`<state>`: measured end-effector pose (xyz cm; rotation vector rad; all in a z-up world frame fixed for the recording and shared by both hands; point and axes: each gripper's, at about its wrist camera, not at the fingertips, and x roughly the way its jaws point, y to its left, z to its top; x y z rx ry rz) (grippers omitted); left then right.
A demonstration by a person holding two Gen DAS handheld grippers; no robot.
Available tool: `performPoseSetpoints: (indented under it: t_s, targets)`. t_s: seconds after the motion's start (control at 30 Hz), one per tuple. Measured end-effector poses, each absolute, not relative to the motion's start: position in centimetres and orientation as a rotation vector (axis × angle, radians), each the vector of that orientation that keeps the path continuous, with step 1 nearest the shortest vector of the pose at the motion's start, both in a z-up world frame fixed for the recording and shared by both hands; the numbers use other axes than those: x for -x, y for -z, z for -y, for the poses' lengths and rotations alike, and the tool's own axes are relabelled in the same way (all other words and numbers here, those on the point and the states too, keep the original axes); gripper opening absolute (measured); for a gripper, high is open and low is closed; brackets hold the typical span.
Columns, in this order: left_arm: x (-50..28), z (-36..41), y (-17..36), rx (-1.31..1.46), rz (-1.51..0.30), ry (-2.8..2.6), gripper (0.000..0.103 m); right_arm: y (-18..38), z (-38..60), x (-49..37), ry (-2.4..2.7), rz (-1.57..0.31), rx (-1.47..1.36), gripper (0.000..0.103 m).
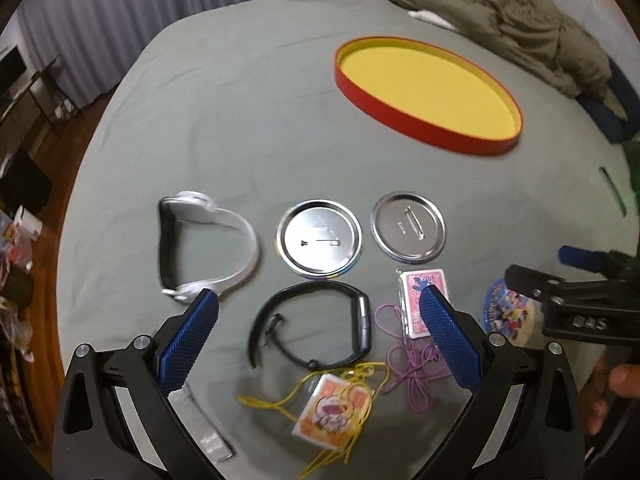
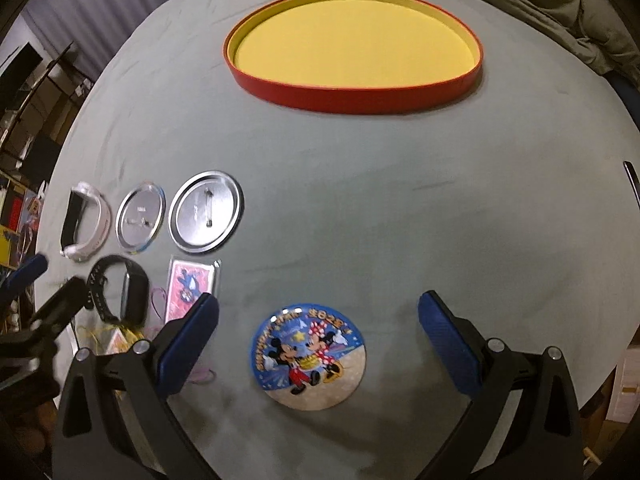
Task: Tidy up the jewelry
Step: 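Close the right tool on the Mickey badge while the left tool approaches the black fitness band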
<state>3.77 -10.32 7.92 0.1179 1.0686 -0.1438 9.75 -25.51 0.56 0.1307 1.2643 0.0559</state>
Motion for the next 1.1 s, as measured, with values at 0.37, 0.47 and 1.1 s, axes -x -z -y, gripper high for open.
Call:
performPoseSetpoints:
  t_s: [0.37,0.47,1.1]
  targets:
    - [-4.1,12.2,-4.9,-0.202,-1.113,0.257,0.074,0.8,24.5,-8.5,-0.136,-1.290,-0.020,0.082]
    - [-4.1,12.2,-3.7,-0.216,-1.139,0.272,0.073,1.2,24.2,-8.2,-0.156,-1.295,0.007,0.073]
    - [-4.3,12.3,-1.4,-0.272,-1.243,0.327,0.062,0.6,23.8,-6.1,-0.209,-1.303,0.081,0.062]
